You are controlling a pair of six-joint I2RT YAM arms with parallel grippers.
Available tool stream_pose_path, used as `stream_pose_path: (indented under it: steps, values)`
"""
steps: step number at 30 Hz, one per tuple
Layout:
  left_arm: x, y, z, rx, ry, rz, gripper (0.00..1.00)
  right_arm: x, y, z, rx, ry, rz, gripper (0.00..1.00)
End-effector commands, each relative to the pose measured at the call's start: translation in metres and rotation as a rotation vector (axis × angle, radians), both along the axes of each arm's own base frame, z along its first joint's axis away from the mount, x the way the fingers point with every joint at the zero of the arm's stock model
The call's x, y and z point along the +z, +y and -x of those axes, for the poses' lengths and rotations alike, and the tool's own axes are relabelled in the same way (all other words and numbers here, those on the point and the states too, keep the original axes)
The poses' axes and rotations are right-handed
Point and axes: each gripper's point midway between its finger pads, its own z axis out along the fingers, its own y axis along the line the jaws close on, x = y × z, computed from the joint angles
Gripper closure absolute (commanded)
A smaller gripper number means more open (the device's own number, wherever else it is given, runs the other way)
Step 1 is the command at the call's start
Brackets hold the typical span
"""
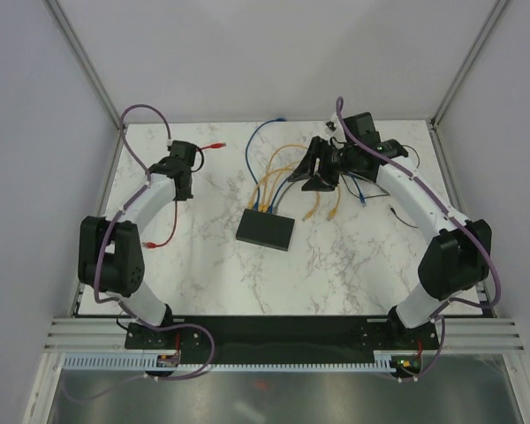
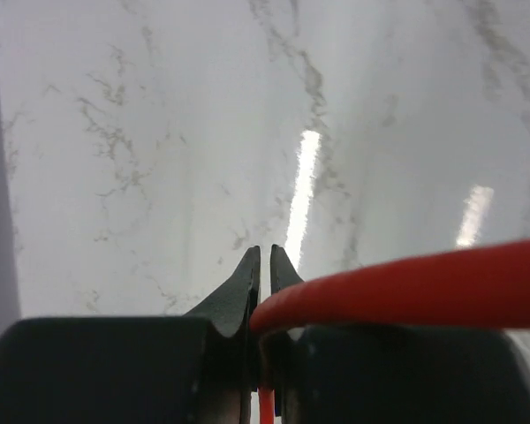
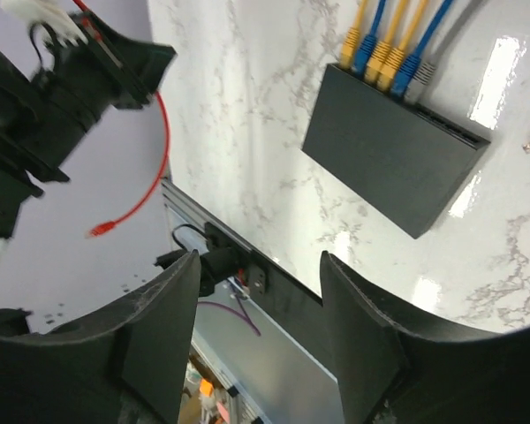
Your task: Pull the plug from the switch port
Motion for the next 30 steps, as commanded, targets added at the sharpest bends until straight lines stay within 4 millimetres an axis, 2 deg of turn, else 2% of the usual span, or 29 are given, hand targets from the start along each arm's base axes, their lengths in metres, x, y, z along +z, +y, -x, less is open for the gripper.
stream_pose_path:
  steps: [1, 3, 4, 5, 9, 14, 20, 25, 29, 30]
  values:
    - [0.014, 0.049, -0.031, 0.097, -0.052, -0.225, 0.98, -0.023, 0.004, 0.005, 0.046, 0.004, 0.061, 0.37]
    - [0.019, 0.070, -0.038, 0.170, -0.059, -0.313, 0.98, -0.033, 0.004, 0.006, 0.063, 0.012, 0.076, 0.39]
    - [0.014, 0.079, -0.040, 0.196, -0.043, -0.346, 0.98, -0.040, 0.004, 0.008, 0.067, 0.026, 0.083, 0.39]
    - [0.020, 0.088, -0.045, 0.230, -0.056, -0.348, 0.98, -0.046, 0.004, 0.009, 0.075, 0.037, 0.089, 0.39]
    - [0.022, 0.106, -0.058, 0.267, -0.063, -0.397, 0.97, -0.063, 0.005, 0.010, 0.096, 0.061, 0.110, 0.40]
    - [0.021, 0.130, -0.071, 0.322, -0.053, -0.447, 0.92, -0.066, 0.007, 0.011, 0.110, 0.061, 0.113, 0.40]
    - [0.013, 0.143, -0.073, 0.308, 0.003, -0.518, 0.89, -0.072, 0.006, 0.016, 0.126, 0.066, 0.119, 0.40]
    - [0.006, 0.152, -0.068, 0.327, 0.033, -0.536, 0.75, -0.080, 0.005, 0.016, 0.131, 0.074, 0.133, 0.40]
    - [0.008, 0.155, -0.064, 0.358, 0.022, -0.529, 0.68, -0.088, 0.006, 0.012, 0.143, 0.078, 0.147, 0.40]
    - [0.009, 0.155, -0.061, 0.367, 0.023, -0.521, 0.61, -0.090, 0.006, 0.011, 0.144, 0.079, 0.152, 0.40]
